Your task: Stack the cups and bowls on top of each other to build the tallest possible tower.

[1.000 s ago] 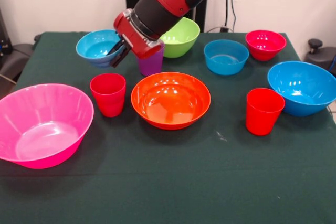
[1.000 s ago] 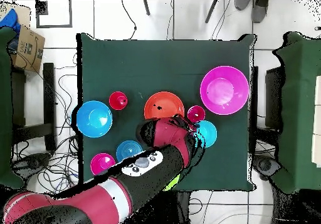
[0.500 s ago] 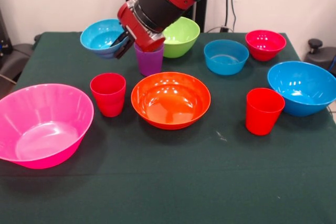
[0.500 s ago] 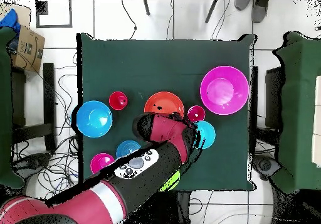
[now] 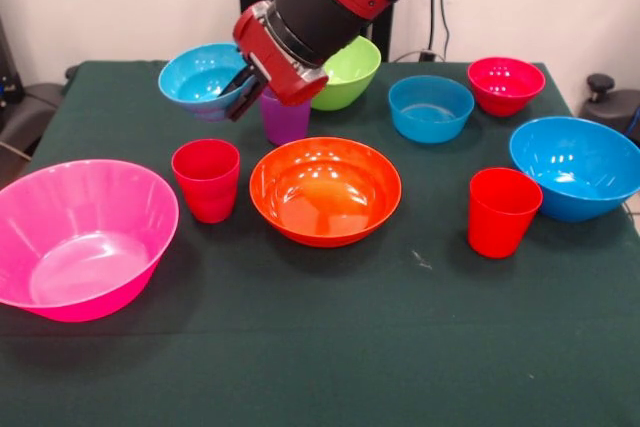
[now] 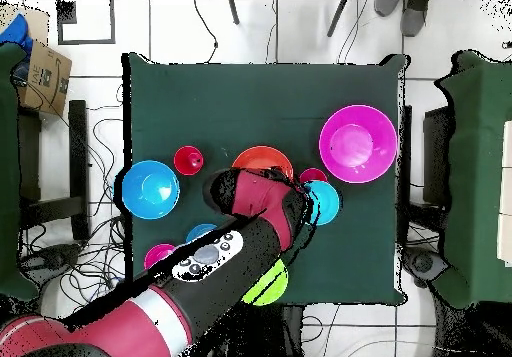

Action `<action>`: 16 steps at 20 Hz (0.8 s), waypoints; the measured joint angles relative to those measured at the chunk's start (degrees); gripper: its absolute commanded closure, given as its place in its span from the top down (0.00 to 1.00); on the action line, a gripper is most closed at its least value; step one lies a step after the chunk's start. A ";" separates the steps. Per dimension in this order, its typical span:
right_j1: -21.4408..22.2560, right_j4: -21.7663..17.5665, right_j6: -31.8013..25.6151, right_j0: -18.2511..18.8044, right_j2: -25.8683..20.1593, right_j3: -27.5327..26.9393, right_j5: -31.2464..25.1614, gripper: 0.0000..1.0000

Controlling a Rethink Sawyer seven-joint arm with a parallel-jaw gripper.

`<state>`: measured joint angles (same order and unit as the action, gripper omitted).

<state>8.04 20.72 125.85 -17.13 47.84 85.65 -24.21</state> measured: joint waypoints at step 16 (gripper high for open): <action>-3.17 4.48 5.75 -0.66 1.37 -7.38 -6.16 0.00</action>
<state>4.87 25.20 131.59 -17.79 49.21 78.27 -30.37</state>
